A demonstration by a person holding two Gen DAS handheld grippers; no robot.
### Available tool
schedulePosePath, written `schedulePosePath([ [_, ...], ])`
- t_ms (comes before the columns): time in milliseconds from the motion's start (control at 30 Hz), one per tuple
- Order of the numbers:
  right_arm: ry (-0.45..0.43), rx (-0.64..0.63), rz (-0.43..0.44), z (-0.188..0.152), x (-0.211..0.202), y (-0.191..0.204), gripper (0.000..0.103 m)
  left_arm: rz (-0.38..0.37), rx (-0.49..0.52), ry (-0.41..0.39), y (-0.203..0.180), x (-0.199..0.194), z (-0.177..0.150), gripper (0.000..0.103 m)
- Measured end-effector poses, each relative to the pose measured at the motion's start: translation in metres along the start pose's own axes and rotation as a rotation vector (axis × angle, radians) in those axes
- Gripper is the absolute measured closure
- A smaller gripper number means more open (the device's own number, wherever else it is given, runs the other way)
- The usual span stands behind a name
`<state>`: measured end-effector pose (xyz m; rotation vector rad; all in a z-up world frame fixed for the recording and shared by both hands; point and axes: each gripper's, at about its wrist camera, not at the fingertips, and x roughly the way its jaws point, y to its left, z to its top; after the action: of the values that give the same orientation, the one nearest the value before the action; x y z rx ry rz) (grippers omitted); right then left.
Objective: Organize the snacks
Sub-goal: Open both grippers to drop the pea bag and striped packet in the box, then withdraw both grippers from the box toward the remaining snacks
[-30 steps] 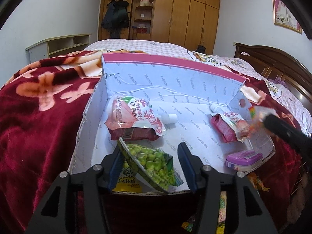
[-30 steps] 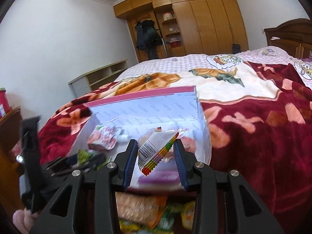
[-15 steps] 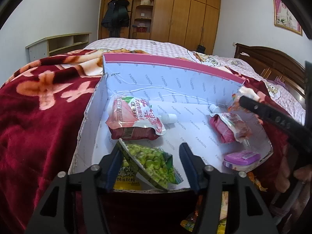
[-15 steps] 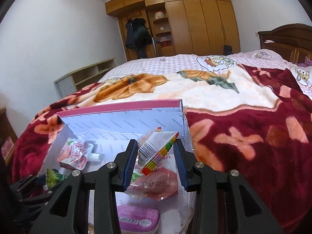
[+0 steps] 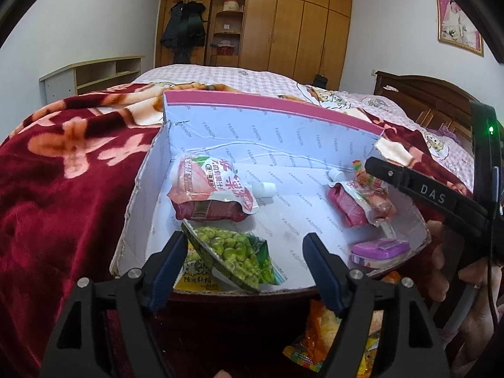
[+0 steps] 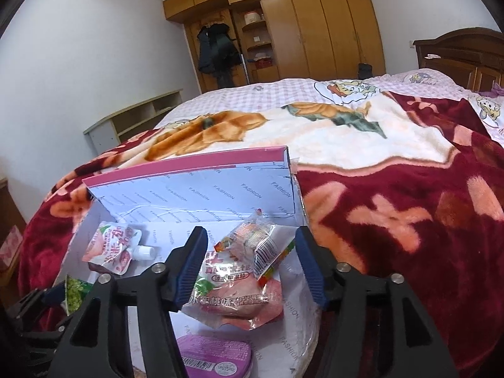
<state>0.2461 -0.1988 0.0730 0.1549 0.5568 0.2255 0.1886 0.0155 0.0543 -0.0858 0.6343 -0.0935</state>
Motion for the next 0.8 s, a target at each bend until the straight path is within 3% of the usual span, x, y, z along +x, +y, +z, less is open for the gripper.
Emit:
schedulePosePath([
  [133,-0.012,-0.002,0.011,-0.002,-0.008,0.002,0.038,-0.005,-0.003,-0.007,-0.001,-0.006,-0.003,0.023],
  [800,-0.036,0.027,0.076,-0.016,-0.066,0.005,0.037,-0.037,0.007,-0.051,-0.012,-0.041,-0.006,0.023],
])
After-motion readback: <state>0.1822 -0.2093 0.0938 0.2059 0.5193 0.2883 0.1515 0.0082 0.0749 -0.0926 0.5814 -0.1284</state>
